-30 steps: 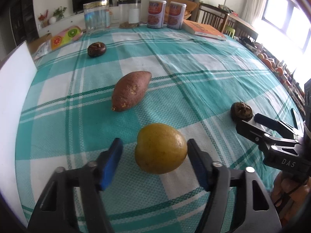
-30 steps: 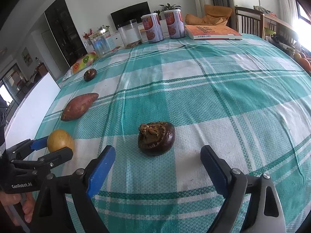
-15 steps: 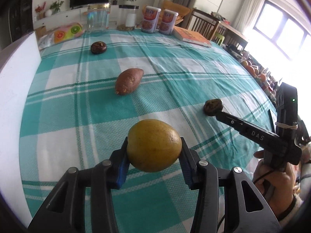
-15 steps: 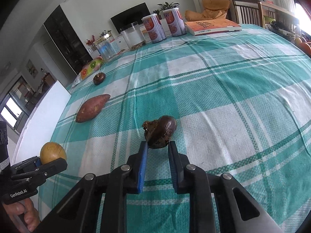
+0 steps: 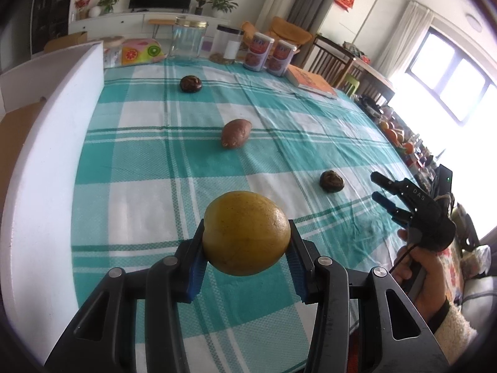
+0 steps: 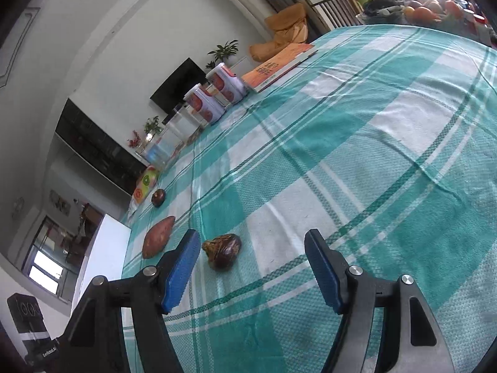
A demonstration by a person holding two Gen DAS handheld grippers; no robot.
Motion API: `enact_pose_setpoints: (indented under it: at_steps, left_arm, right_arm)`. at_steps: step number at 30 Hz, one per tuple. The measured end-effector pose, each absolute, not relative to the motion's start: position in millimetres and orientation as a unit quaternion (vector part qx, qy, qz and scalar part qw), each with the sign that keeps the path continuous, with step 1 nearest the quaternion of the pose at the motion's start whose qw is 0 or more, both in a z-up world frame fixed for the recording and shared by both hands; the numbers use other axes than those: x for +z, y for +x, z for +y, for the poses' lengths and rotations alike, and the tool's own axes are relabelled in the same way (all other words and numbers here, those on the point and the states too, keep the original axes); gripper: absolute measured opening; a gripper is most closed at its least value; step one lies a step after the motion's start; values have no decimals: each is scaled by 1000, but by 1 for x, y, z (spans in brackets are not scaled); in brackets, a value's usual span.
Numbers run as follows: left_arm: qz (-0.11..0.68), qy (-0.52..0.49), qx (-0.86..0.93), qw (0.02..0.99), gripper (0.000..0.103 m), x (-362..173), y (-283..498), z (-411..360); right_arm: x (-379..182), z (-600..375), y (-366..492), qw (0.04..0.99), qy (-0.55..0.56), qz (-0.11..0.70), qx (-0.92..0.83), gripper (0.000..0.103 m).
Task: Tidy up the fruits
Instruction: 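Carry both fruits into the white box and open both tools, then withdraw both tools from the box back over the table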
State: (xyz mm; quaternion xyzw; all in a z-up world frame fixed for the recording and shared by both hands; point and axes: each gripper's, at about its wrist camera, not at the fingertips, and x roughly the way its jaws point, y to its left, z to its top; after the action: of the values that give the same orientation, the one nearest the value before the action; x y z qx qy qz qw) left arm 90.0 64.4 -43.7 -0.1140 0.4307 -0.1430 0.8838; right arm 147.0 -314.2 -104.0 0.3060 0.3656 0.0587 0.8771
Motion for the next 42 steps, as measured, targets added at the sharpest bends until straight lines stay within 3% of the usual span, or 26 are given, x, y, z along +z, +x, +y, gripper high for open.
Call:
enact_pose_setpoints:
  at_steps: [6, 8, 9, 10, 16, 21, 28, 34, 39, 41, 42]
  left_arm:
    - [429, -123, -153, 882, 47, -43, 84, 65]
    - [427, -131, -157, 881, 47, -40, 81, 68]
    - [423, -133, -158, 882, 47, -37, 78, 71]
    - [418, -134, -158, 884, 47, -34, 75, 74]
    - [404, -157, -150, 889, 47, -13, 59, 103]
    - [366, -170, -119, 907, 47, 24, 42, 148]
    - [356, -181, 21, 916, 47, 26, 20, 248]
    - [398, -181, 153, 886, 47, -15, 1, 322]
    - [415, -190, 213, 864, 48, -37, -13, 350]
    - [419, -187, 238, 856, 53, -42, -14, 352]
    - [417, -185, 247, 855, 66, -43, -13, 353]
  right_arm:
    - [-99, -226, 186, 895, 91, 425, 98, 69]
    - [-110, -213, 199, 884, 64, 454, 87, 59]
    - [-113, -211, 200, 887, 53, 453, 74, 47]
    - [-113, -210, 200, 886, 48, 455, 72, 42]
    - [-103, -223, 185, 880, 116, 451, 89, 41]
    - [-49, -189, 170, 869, 171, 428, 180, 42]
    - [10, -13, 142, 800, 140, 429, 395, 42]
    - [-1, 143, 109, 727, 60, 466, 500, 42]
    - [-26, 207, 87, 711, 6, 478, 516, 42]
    - [-34, 215, 86, 713, 3, 482, 510, 44]
    - [-36, 214, 86, 715, 6, 482, 506, 54]
